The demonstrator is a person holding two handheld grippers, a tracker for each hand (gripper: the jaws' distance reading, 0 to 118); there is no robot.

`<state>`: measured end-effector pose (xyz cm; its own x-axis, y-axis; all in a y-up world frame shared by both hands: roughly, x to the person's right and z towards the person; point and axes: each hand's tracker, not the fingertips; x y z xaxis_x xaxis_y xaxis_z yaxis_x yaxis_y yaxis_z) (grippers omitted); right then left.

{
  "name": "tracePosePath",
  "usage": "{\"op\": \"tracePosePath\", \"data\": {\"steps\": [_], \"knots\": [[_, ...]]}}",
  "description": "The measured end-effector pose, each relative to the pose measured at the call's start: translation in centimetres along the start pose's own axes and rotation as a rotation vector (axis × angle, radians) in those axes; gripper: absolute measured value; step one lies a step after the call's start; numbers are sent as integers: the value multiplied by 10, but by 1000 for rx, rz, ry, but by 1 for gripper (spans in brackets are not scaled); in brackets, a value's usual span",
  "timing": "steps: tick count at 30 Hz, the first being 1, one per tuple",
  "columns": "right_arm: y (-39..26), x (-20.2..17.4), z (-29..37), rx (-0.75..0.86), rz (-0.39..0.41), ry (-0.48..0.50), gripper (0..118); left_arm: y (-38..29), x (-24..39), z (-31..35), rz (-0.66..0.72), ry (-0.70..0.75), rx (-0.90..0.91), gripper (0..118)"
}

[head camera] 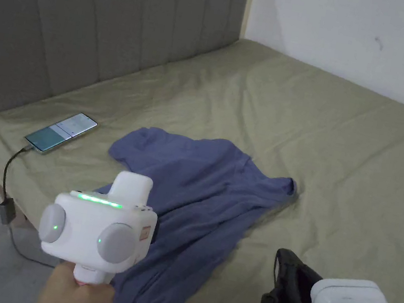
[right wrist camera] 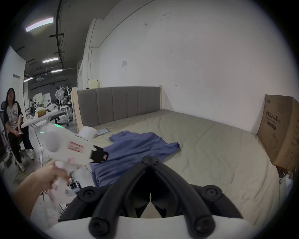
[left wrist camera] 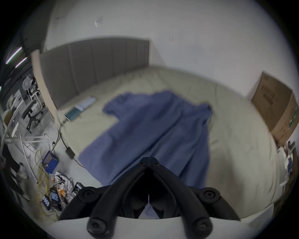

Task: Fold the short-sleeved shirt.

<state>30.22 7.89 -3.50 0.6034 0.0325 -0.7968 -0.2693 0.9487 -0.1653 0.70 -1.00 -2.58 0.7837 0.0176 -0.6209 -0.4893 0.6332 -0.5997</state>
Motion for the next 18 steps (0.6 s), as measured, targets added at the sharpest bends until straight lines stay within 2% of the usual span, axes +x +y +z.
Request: {"op": "tracePosePath", "data": {"steps": [4, 5, 6, 7, 8, 9, 10, 11, 12, 18], "knots": [[-7, 5, -7, -42, -3, -3, 0, 3, 6, -39, 44, -103, -63, 0], [-8, 7, -7, -48, -4, -7, 0, 6, 7, -45, 35, -97, -82, 0], [-9, 9, -8, -54, -9, -14, 0, 10, 5, -48, 20, -71, -76, 5], [-9, 10, -8, -70, -13, -23, 0, 13, 6, -47, 5, -64, -72, 16], [-10, 12, -6, -81, -16, -32, 0, 17, 6, -45, -17, -76, -72, 34], [-12, 15, -4, -78, -21, -35, 0, 20, 6, -43, -30, -84, -62, 69], [-13, 18, -3, -82, -25, -35, 0, 21, 9, -41, -37, -91, -51, 96], [-14, 20, -2, -89, -28, -34, 0, 25, 9, -43, -34, -89, -52, 112], [-15, 21, -2, -96, -32, -38, 0, 29, 10, -44, -34, -86, -53, 115], [-19, 25, -2, -145, -29, -50, 0, 48, 23, -72, -13, -144, -115, 115]]}}
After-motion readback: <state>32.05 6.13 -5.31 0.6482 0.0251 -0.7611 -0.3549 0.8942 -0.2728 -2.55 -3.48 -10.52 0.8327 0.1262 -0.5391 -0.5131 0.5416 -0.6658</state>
